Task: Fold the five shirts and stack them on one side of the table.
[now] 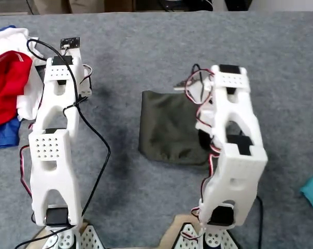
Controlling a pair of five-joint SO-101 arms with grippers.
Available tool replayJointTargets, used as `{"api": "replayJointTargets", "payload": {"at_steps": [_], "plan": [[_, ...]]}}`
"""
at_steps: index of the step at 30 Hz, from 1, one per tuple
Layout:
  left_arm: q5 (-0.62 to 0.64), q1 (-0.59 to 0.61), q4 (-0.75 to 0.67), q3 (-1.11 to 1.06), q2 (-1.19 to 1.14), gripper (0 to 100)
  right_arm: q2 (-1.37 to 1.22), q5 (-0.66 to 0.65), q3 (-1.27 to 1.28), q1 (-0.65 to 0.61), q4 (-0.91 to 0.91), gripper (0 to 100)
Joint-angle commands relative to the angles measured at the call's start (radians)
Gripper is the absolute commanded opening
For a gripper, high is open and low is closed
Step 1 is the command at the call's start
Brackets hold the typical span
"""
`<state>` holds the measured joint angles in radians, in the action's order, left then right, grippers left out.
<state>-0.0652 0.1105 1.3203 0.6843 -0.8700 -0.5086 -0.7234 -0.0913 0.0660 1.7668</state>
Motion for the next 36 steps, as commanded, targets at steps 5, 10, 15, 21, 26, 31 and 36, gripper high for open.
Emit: {"api": "replayJointTargets", "payload": {"at_steps": [5,10,15,21,26,31,36], "plan": [[-0.005,-0.037,-0.031,0.000,0.031,2,0.082,-0.011,-0.067,0.093,0.015,0.5],[-0.005,-0.037,-0.031,0.000,0.031,2,0.077,-0.005,-0.302,0.077,0.015,0.7],[-0.005,-0.037,-0.031,0.000,0.031,2,0.076,0.009,-0.498,0.074,0.014,0.9],[-0.005,-0.037,-0.031,0.000,0.031,2,0.074,0.046,-0.565,0.077,0.014,0.9],[-0.005,-0.038,-0.031,0.000,0.031,2,0.030,0.071,-0.556,0.081,0.015,0.9],[-0.005,-0.038,-0.031,0.000,0.031,2,0.015,0.103,-0.556,0.082,0.017,0.9],[-0.005,-0.038,-0.031,0.000,0.031,2,0.016,0.103,-0.556,0.084,0.020,0.9]]}}
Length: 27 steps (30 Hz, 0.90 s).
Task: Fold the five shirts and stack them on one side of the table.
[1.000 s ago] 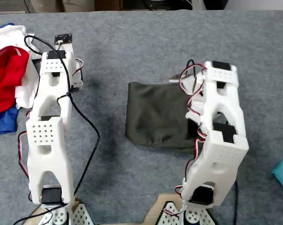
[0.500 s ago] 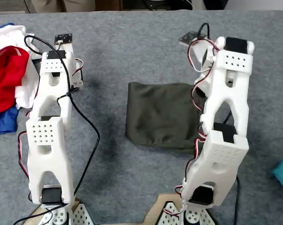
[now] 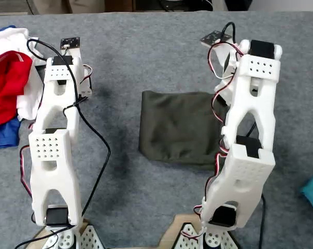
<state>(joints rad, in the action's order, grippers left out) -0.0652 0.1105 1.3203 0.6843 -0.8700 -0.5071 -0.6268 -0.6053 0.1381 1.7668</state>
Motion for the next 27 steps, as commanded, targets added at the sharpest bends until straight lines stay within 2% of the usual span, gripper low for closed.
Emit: {"api": "replayJointTargets", "payload": {"at_steps": [1,6,15,27], "plan": [[-0.005,-0.038,-0.031,0.000,0.031,2,0.016,0.006,-0.042,0.012,0.020,0.9],[-0.006,-0.038,-0.029,0.000,0.031,2,0.076,0.006,0.018,0.010,0.020,0.9],[-0.006,-0.040,-0.031,0.011,0.007,2,0.285,0.005,0.378,0.061,0.000,0.9],[-0.006,-0.040,-0.025,0.029,-0.005,2,0.294,0.005,0.412,0.073,0.002,0.9]]}}
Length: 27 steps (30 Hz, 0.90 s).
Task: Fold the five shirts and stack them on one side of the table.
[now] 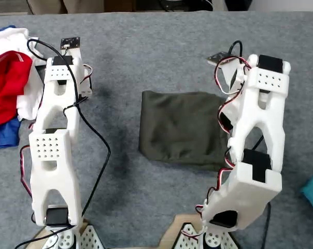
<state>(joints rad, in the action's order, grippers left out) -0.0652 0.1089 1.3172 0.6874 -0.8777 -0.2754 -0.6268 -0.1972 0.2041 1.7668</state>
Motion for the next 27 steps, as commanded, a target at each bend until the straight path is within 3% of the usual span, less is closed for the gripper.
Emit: {"api": "replayJointTargets", "payload": {"at_steps": [1,15,27], "plan": [[-0.006,-0.038,-0.021,0.026,0.002,2,0.061,0.005,0.004,0.005,-0.002,0.9],[-0.006,-0.038,-0.021,0.031,0.002,2,0.079,0.005,0.030,-0.018,0.012,0.9],[-0.006,-0.038,-0.021,0.028,0.002,2,0.318,-0.002,0.325,-0.022,-0.143,0.9]]}}
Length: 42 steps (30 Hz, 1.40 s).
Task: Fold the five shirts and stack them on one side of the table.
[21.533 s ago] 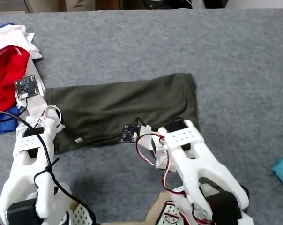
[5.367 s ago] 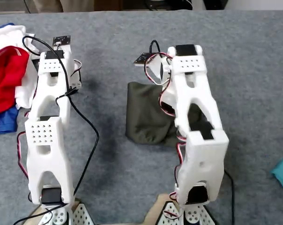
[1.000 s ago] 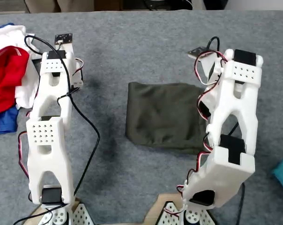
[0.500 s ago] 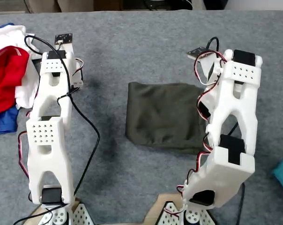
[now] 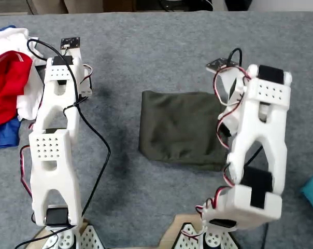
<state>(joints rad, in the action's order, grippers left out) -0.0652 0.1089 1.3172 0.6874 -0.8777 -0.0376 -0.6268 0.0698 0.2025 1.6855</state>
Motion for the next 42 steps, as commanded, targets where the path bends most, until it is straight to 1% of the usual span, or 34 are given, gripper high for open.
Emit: {"api": "replayJointTargets", "payload": {"at_steps": [1,5,8,9,10,12,15,16,18,20,25,29,33,40,42], "plan": [[-0.006,-0.038,-0.021,0.028,0.002,2,0.081,-0.002,0.077,-0.024,-0.081,0.9],[-0.006,-0.038,-0.021,0.029,0.002,2,0.045,0.005,0.090,-0.025,-0.146,0.9],[-0.006,-0.038,-0.021,0.026,0.002,2,-0.021,0.011,0.038,-0.047,-0.144,0.9],[-0.006,-0.038,-0.021,0.026,0.002,2,-0.047,0.032,0.008,-0.051,-0.135,1.2],[-0.006,-0.038,-0.021,0.026,0.002,2,-0.074,0.069,-0.028,-0.058,-0.126,2.5],[-0.006,-0.038,-0.021,0.026,0.002,2,-0.128,0.114,-0.108,-0.071,-0.109,8.2],[-0.006,-0.038,-0.020,0.026,0.002,2,-0.206,0.124,-0.236,-0.125,-0.078,17.6],[-0.006,-0.038,-0.020,0.025,0.002,2,-0.232,0.127,-0.272,-0.148,-0.072,19.7],[-0.006,-0.038,-0.020,0.025,0.002,2,-0.289,0.173,-0.343,-0.186,-0.072,22.2],[-0.006,-0.038,-0.020,0.025,0.002,2,-0.352,0.198,-0.421,-0.214,-0.072,22.4],[-0.006,-0.038,-0.020,0.025,0.002,2,-0.536,0.207,-0.619,-0.243,-0.048,22.4],[-0.006,-0.037,-0.018,0.025,0.002,2,-0.684,0.209,-0.785,-0.214,0.011,22.4],[-0.006,-0.037,-0.018,0.025,0.002,2,-0.822,0.204,-0.961,-0.182,0.025,22.4],[-0.006,-0.037,-0.020,0.026,0.002,2,-1.044,0.204,-1.224,-0.183,0.026,22.4],[-0.006,-0.037,-0.020,0.028,0.002,2,-1.090,0.204,-1.279,-0.183,0.038,20.8]]}}
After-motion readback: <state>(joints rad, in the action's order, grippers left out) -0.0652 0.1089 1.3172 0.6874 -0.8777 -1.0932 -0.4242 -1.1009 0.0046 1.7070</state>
